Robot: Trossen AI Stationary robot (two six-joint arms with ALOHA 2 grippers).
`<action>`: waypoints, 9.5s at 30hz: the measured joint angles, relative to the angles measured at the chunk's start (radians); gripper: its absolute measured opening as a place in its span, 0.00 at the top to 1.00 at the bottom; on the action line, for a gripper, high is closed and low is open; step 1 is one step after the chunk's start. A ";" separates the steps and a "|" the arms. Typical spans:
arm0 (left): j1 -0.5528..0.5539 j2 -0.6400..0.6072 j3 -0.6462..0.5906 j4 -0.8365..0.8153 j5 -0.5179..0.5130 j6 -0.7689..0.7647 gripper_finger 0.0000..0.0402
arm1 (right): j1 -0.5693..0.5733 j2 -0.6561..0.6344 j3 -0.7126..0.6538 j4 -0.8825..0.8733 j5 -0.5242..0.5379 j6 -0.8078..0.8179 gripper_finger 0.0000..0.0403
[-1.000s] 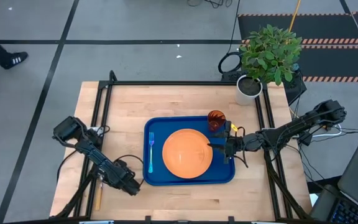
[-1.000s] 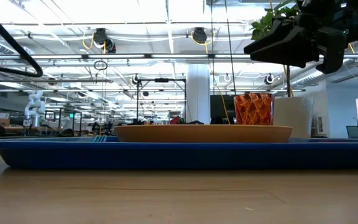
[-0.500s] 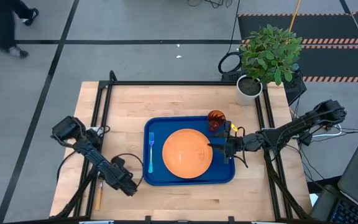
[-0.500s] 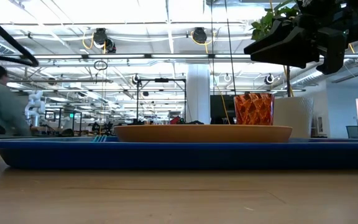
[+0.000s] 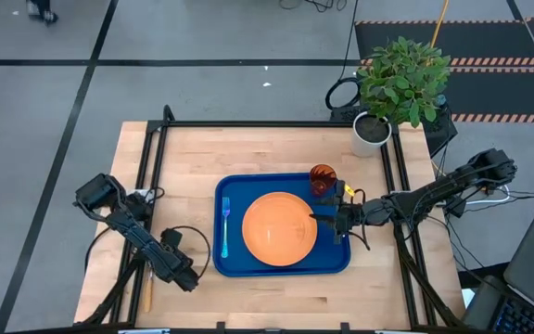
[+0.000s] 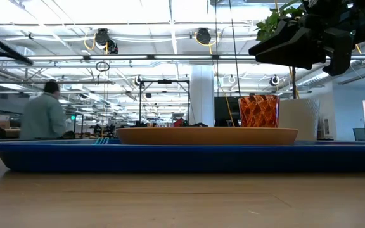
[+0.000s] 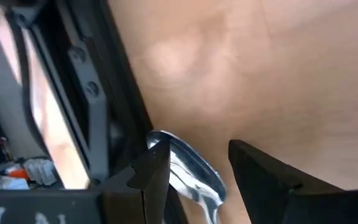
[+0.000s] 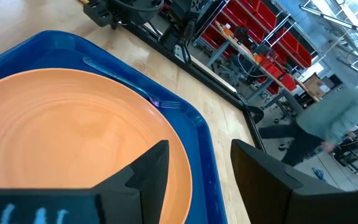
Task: Pick and place plate/cup/fork/spoon on tray
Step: Put the orange fork to the right of the blue fork on the blue tray
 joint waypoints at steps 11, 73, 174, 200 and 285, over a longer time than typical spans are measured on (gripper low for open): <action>-0.056 -0.001 -0.042 0.016 0.010 -0.087 0.60 | 0.000 0.000 0.000 -0.006 0.000 0.000 0.58; 0.430 0.003 0.138 0.235 -0.536 0.310 0.62 | -0.027 0.000 -0.039 0.070 -0.027 0.007 0.58; 0.263 0.026 0.136 0.276 -0.374 0.080 0.92 | -0.027 0.000 -0.039 0.053 -0.027 0.009 0.58; 0.364 -0.210 0.132 0.326 -0.587 0.251 0.92 | -0.027 0.000 -0.039 0.065 -0.027 0.007 0.58; 0.563 0.017 0.136 0.716 -0.588 0.296 0.67 | -0.122 0.000 -0.039 -0.033 -0.237 -0.017 0.58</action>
